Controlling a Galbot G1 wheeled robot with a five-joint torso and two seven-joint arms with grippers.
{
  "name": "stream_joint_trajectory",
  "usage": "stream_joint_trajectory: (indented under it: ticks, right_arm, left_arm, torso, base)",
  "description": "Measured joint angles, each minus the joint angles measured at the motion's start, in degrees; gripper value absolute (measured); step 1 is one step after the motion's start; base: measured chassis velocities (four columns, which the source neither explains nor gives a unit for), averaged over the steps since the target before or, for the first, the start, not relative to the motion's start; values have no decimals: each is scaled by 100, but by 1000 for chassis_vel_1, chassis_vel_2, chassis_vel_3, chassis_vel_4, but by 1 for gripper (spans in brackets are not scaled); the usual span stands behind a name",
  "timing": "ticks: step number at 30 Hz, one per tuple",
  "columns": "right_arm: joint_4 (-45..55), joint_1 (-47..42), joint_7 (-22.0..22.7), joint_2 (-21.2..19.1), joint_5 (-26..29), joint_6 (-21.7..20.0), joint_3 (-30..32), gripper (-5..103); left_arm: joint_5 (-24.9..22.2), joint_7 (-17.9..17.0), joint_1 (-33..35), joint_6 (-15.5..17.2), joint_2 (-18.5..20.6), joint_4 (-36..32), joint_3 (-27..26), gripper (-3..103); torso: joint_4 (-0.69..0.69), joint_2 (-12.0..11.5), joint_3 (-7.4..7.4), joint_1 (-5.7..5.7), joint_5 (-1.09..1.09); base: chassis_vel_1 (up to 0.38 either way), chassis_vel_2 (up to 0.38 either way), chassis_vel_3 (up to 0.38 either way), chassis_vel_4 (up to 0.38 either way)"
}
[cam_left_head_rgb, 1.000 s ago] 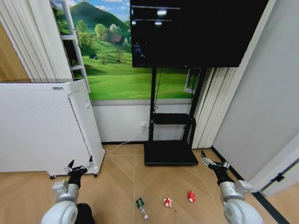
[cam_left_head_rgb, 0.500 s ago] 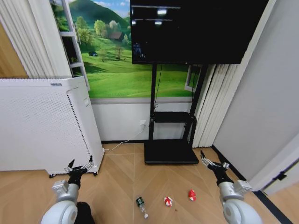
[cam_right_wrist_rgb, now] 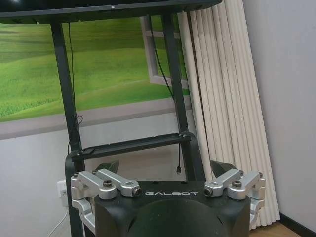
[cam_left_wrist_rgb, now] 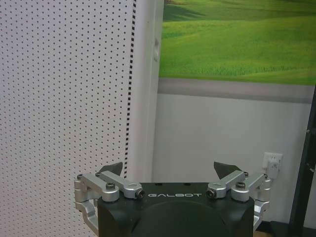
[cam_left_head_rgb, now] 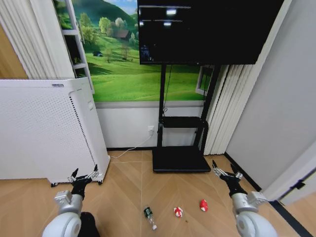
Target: Pick up the trash bin and place the garbage on the floor into it.
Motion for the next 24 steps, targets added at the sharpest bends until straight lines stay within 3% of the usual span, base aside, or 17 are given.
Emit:
stream_joint_trajectory:
  ticks: [24]
  right_arm:
    - [-13,23,3,1,-9,-16,-10,100]
  left_arm:
    - [12,15,-18,0,-19,25,-26,100]
  torso:
    - [0,-554,-371,-183,0]
  base:
    - [0,0,0,0]
